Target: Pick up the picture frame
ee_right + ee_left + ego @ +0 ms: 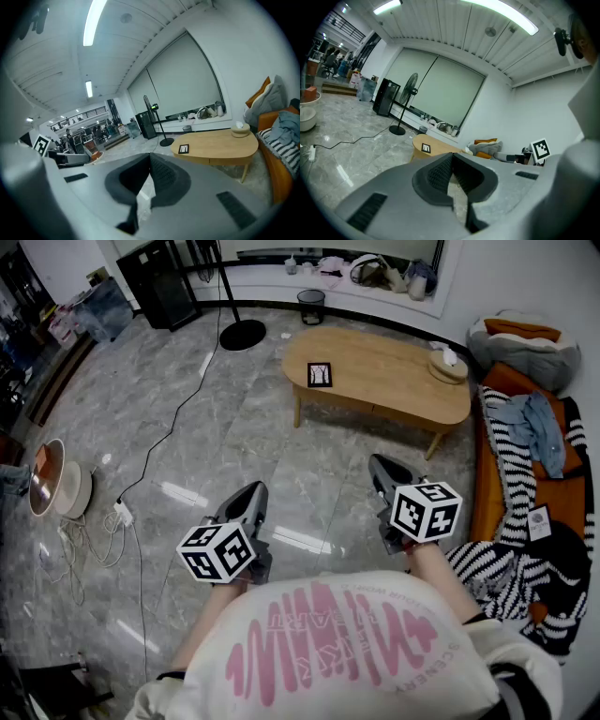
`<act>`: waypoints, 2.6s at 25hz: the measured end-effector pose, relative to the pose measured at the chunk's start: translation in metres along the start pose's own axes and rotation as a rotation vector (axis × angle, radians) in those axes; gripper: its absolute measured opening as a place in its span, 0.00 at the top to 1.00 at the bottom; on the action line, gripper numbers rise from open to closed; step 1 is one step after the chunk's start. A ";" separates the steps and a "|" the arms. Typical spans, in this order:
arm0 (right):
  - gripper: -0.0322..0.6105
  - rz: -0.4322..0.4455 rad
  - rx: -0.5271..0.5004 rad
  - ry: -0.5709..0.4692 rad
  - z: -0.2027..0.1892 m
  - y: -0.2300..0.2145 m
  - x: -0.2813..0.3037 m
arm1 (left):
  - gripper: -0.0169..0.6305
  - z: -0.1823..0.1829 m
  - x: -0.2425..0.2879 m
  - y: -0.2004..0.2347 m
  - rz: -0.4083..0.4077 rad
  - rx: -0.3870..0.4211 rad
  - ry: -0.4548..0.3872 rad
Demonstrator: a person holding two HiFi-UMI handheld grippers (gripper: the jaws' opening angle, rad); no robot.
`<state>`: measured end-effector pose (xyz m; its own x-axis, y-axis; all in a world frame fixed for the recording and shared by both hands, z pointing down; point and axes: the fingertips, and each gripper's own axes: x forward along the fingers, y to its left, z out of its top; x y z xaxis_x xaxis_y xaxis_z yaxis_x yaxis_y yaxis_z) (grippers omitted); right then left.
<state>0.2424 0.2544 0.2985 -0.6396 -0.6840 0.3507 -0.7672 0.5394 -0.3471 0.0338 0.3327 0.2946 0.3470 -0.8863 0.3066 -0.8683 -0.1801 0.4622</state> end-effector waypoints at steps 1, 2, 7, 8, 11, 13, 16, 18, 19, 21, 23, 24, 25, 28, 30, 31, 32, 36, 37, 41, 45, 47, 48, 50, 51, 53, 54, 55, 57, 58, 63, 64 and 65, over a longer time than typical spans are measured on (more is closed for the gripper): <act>0.94 0.001 -0.003 0.001 0.001 -0.001 0.001 | 0.97 0.002 0.002 0.000 0.001 0.001 -0.001; 0.94 0.001 -0.006 0.001 0.003 -0.002 0.002 | 0.97 0.003 0.004 0.000 0.001 0.003 -0.003; 0.94 0.005 -0.012 -0.001 0.003 -0.009 0.007 | 0.97 0.006 0.013 0.000 -0.001 0.003 -0.017; 0.94 0.005 -0.011 -0.001 0.004 -0.011 0.008 | 0.97 0.006 0.015 0.000 -0.002 0.003 -0.018; 0.94 -0.004 -0.009 0.001 0.004 -0.018 0.010 | 0.97 0.005 0.015 0.003 0.003 -0.003 -0.019; 0.94 -0.011 0.003 0.005 0.002 -0.023 0.011 | 0.97 0.003 0.013 0.007 0.018 -0.009 -0.016; 0.94 -0.016 0.060 -0.009 0.003 -0.029 0.017 | 0.97 0.002 0.013 0.017 0.043 -0.022 -0.002; 0.94 -0.012 0.116 -0.017 0.004 -0.032 0.024 | 0.97 0.003 0.016 0.025 0.047 -0.032 0.011; 0.94 -0.012 0.136 -0.017 0.005 -0.032 0.029 | 0.97 0.004 0.019 0.029 0.046 -0.035 0.016; 0.94 -0.025 0.144 -0.009 0.006 -0.035 0.038 | 0.97 0.010 0.027 0.037 0.036 -0.040 0.021; 0.94 -0.049 0.134 0.004 0.009 -0.039 0.049 | 0.97 0.019 0.040 0.044 0.017 -0.043 0.023; 0.94 -0.061 0.132 0.008 0.011 -0.042 0.054 | 0.97 0.023 0.049 0.048 0.007 -0.043 0.026; 0.94 -0.075 0.135 0.011 0.014 -0.046 0.059 | 0.97 0.028 0.058 0.052 -0.003 -0.042 0.029; 0.94 -0.117 0.150 0.016 0.024 -0.056 0.076 | 0.97 0.049 0.091 0.063 -0.042 -0.043 0.040; 0.94 -0.141 0.155 0.007 0.036 -0.060 0.089 | 0.97 0.066 0.111 0.068 -0.075 -0.039 0.047; 0.94 -0.156 0.158 -0.001 0.043 -0.062 0.095 | 0.97 0.075 0.121 0.071 -0.091 -0.033 0.051; 0.94 -0.171 0.164 -0.012 0.051 -0.064 0.102 | 0.97 0.084 0.130 0.073 -0.107 -0.026 0.054; 0.94 -0.211 0.186 -0.043 0.079 -0.067 0.129 | 0.97 0.122 0.162 0.088 -0.165 -0.007 0.054; 0.94 -0.220 0.191 -0.049 0.083 -0.067 0.136 | 0.97 0.130 0.168 0.092 -0.176 -0.005 0.055; 0.94 -0.246 0.212 -0.067 0.095 -0.069 0.162 | 0.97 0.151 0.189 0.110 -0.209 0.010 0.070; 0.94 -0.264 0.230 -0.088 0.104 -0.068 0.191 | 0.97 0.168 0.202 0.138 -0.215 0.013 0.080; 0.94 -0.266 0.238 -0.093 0.106 -0.065 0.205 | 0.97 0.177 0.206 0.155 -0.207 0.004 0.079; 0.94 -0.266 0.238 -0.091 0.107 -0.064 0.211 | 0.97 0.182 0.208 0.162 -0.202 0.002 0.074; 0.94 -0.269 0.238 -0.083 0.111 -0.066 0.223 | 0.97 0.193 0.213 0.174 -0.190 -0.001 0.059; 0.94 -0.272 0.242 -0.080 0.112 -0.067 0.228 | 0.97 0.196 0.215 0.179 -0.185 -0.005 0.055; 0.94 -0.276 0.256 -0.080 0.113 -0.067 0.238 | 0.97 0.200 0.218 0.190 -0.177 -0.016 0.056; 0.94 -0.275 0.260 -0.080 0.114 -0.066 0.243 | 0.97 0.200 0.219 0.196 -0.175 -0.022 0.059; 0.94 -0.273 0.257 -0.079 0.114 -0.064 0.248 | 0.97 0.201 0.220 0.202 -0.171 -0.029 0.061; 0.94 -0.273 0.245 -0.070 0.114 -0.063 0.255 | 0.97 0.202 0.225 0.210 -0.164 -0.045 0.060; 0.94 -0.278 0.242 -0.061 0.113 -0.064 0.258 | 0.97 0.202 0.229 0.212 -0.160 -0.053 0.059; 0.94 -0.298 0.289 -0.008 0.095 -0.076 0.270 | 0.97 0.190 0.252 0.217 -0.155 -0.086 0.095; 0.94 -0.300 0.298 0.003 0.092 -0.079 0.274 | 0.97 0.187 0.256 0.218 -0.154 -0.093 0.106; 0.94 -0.302 0.305 0.014 0.089 -0.082 0.278 | 0.97 0.184 0.262 0.220 -0.150 -0.100 0.117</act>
<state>0.1318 -0.0240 0.3470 -0.3909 -0.7809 0.4872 -0.8719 0.1445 -0.4679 -0.1316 -0.0172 0.3235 0.5136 -0.7961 0.3200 -0.7665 -0.2581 0.5881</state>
